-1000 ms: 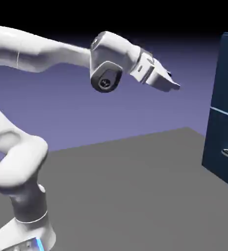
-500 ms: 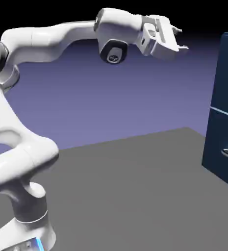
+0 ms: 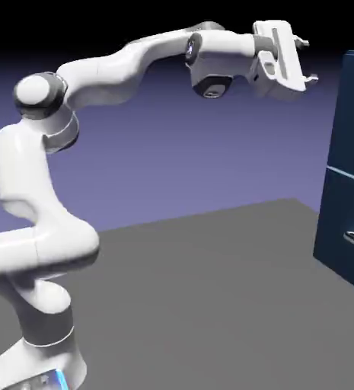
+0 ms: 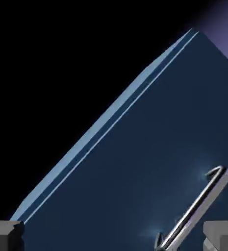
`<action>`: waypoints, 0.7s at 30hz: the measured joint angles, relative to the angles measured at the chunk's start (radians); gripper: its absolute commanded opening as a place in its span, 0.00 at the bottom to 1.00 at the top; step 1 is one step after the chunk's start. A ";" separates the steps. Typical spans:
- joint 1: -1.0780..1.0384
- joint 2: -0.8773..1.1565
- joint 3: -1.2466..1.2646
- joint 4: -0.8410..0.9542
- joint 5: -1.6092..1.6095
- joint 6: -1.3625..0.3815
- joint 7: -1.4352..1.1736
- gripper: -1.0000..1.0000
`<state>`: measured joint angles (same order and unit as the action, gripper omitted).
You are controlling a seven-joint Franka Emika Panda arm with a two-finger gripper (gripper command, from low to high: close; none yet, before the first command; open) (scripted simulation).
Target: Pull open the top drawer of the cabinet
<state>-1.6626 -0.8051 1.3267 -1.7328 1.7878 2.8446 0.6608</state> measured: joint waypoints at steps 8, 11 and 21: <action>-0.290 -0.041 0.230 0.187 0.310 -0.033 -0.014 0.50; -0.399 -0.056 0.316 0.256 0.426 -0.046 -0.019 0.50; -0.725 -0.102 0.574 0.466 0.774 -0.083 -0.035 0.50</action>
<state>-2.3872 -0.9068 1.9008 -1.2667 2.5614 2.7613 0.6261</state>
